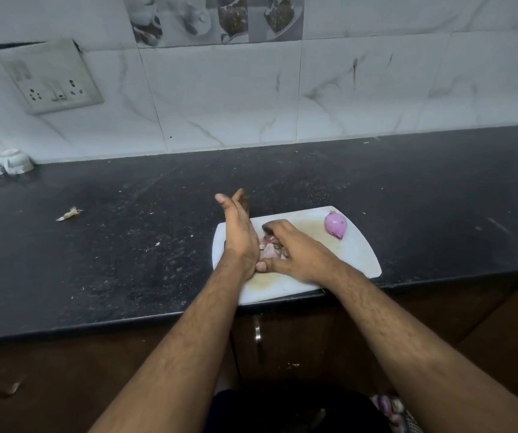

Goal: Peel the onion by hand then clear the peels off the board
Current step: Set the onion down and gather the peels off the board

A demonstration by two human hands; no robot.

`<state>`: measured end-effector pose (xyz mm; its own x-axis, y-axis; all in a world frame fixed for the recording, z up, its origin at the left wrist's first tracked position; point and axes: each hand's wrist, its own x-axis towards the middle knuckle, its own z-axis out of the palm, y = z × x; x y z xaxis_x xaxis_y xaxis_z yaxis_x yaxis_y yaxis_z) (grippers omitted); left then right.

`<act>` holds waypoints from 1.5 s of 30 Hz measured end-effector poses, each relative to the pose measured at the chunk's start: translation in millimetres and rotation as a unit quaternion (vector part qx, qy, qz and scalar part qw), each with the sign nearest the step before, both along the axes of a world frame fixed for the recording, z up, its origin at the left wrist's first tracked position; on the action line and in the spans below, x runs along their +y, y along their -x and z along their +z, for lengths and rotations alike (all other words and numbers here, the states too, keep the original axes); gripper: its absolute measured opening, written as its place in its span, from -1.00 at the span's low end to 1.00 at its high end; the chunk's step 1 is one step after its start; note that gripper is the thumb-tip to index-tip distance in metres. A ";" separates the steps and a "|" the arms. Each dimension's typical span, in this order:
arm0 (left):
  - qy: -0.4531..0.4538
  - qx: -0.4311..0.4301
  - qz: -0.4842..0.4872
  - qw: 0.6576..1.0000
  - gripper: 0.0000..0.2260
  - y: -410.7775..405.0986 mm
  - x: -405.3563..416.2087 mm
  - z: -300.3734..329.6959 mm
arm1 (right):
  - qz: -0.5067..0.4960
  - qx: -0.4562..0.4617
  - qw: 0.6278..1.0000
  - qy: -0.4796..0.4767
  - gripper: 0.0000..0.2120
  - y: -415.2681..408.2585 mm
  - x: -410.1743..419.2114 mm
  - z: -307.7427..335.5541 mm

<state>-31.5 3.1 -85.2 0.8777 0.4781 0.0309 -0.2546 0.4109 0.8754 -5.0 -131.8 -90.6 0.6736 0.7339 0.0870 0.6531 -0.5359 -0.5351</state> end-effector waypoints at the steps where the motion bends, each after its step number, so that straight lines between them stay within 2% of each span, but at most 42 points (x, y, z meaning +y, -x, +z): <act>1: 0.009 -0.003 0.009 1.000 -0.25 0.6 0.4 0.8 | 0.014 0.003 1.000 -0.007 -0.23 -0.2 -0.2 -1.0; 6: 0.032 -0.014 0.063 0.997 -0.22 3.0 4.9 -0.5 | 0.081 0.013 0.994 -0.073 -0.78 0.9 -3.4 -3.5; 10: 0.008 0.004 0.074 0.997 -0.25 1.6 3.2 -1.3 | 0.080 -0.006 0.993 -0.085 -0.95 0.3 -5.5 -2.4; 12: -0.027 0.014 0.063 0.998 -0.29 3.1 -1.2 0.0 | 0.036 -0.034 0.995 -0.090 -0.94 -2.0 -3.6 -3.9; 15: -0.063 0.030 0.053 0.996 -0.37 4.8 -3.0 -1.6 | -0.035 -0.041 0.994 -0.096 -0.82 -4.4 -2.5 -5.5; 17: -0.085 0.043 0.044 0.995 -0.39 4.2 -2.9 -2.4 | -0.079 0.022 0.983 -0.164 -0.74 -7.0 -6.0 -6.1; 19: -0.111 0.050 0.024 0.992 -0.38 2.5 -5.5 -4.1 | -0.132 0.139 0.939 -0.286 -0.70 -10.8 -13.5 -3.0; 21: -0.140 0.064 0.006 0.988 -0.36 2.7 -9.0 -5.0 | -0.166 0.219 0.892 -0.358 -0.72 -15.5 -20.6 0.7; 24: -0.202 0.077 -0.015 0.976 -0.36 4.1 -11.1 -5.7 | -0.169 0.283 0.857 -0.397 -0.72 -18.7 -23.1 2.4; 28: -0.270 0.089 -0.014 0.959 -0.53 6.7 -11.7 -6.4 | -0.192 0.292 0.847 -0.400 -0.69 -20.3 -18.1 -0.2; 30: -0.344 0.108 -0.033 0.932 -0.66 6.9 -9.8 -6.8 | -0.198 0.265 0.869 -0.369 -0.70 -19.0 -17.0 -1.5; 31: -0.400 0.121 -0.053 0.907 -0.71 7.5 -6.7 -5.1 | -0.195 0.248 0.882 -0.350 -0.70 -17.6 -16.5 -2.3; 33: -0.528 0.143 -0.108 0.830 -0.66 9.7 2.4 0.8 | -0.187 0.222 0.900 -0.325 -0.69 -15.3 -17.3 -1.9; 35: -0.642 0.175 -0.144 0.732 -0.50 17.4 11.4 5.8 | -0.186 0.208 0.906 -0.317 -0.68 -13.6 -17.9 0.2; 37: -0.697 0.196 -0.169 0.669 -0.41 33.2 13.4 2.6 | -0.194 0.191 0.909 -0.315 -0.67 -12.3 -17.7 2.0; 39: -0.723 0.194 -0.171 0.640 -0.40 51.1 9.3 -6.9 | -0.198 0.180 0.909 -0.321 -0.68 -11.1 -17.3 2.5; 42: -0.726 0.180 -0.155 0.645 -0.42 68.3 -6.3 -9.3 | -0.184 0.157 0.913 -0.328 -0.69 -7.2 -15.6 2.1; 45: -0.730 0.201 -0.167 0.632 -0.36 63.2 -23.5 -1.2 | -0.181 0.150 0.914 -0.330 -0.67 -4.1 -13.9 3.2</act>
<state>-94.7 -20.3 -86.4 0.9993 -0.0157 -0.0330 -0.0032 -0.9369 0.3497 -0.9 -145.6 -87.4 0.9280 0.3128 0.2023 0.2683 -0.1844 -0.9455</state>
